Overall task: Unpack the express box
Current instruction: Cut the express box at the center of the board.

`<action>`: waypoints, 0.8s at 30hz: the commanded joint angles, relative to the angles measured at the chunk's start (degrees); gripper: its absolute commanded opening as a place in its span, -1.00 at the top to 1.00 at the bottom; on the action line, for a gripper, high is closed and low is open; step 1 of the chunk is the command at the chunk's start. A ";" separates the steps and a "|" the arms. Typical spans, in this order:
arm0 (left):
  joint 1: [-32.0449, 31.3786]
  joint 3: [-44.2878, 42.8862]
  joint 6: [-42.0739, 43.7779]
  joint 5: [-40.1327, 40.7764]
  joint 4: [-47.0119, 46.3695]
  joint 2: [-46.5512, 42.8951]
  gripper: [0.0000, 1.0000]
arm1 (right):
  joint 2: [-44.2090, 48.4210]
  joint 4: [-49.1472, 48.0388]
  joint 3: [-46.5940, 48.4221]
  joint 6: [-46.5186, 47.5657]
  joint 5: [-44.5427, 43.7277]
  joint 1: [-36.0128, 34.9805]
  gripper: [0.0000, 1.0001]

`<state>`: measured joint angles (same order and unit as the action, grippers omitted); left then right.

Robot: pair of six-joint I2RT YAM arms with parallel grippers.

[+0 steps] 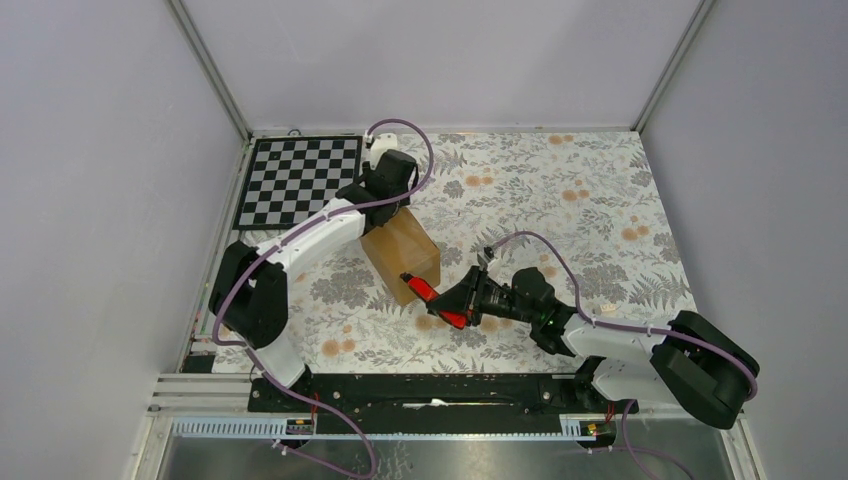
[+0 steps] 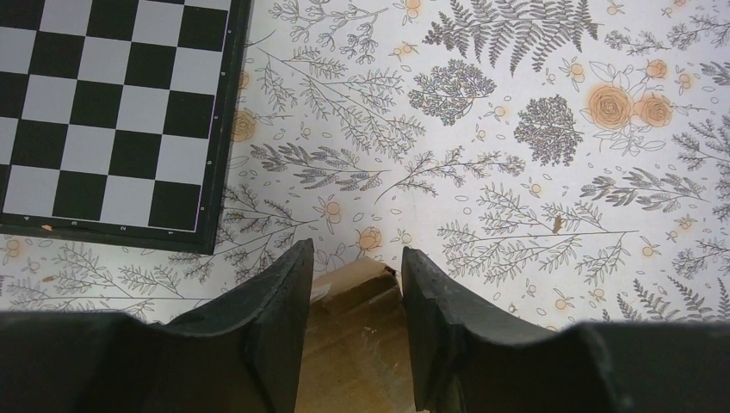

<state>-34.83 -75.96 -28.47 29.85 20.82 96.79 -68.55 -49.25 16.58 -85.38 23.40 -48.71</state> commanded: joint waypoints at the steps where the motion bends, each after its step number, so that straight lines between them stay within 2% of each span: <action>1: -4.40 5.18 -5.10 -12.28 17.81 0.78 0.35 | -1.25 4.30 -0.63 -0.64 -16.36 1.46 1.00; 3: -4.46 5.19 -3.91 -11.28 17.94 1.03 0.35 | -1.05 5.05 -0.38 -0.21 -15.95 1.37 1.00; 6: -3.91 3.66 -1.18 -8.01 19.14 1.97 0.34 | 0.94 11.86 1.53 2.21 -15.11 1.06 1.00; 9: -3.84 0.15 1.10 -5.21 20.13 1.38 0.04 | 2.05 15.45 2.13 2.81 -13.38 0.99 1.00; 13: -3.89 -6.75 2.99 -4.44 23.42 0.64 -0.17 | 2.27 16.16 2.00 2.10 -8.93 0.90 1.00; 18: -3.93 -12.14 4.94 -3.86 25.93 -0.82 -0.55 | 3.09 17.41 1.73 1.73 -5.97 0.90 1.00; 24: -5.81 -18.54 4.37 -4.93 28.71 -2.49 -0.64 | 1.16 18.44 4.55 3.29 -2.81 0.94 1.00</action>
<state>-39.16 -88.60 -24.34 26.76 44.99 96.51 -65.04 -39.75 19.38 -83.33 23.05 -48.90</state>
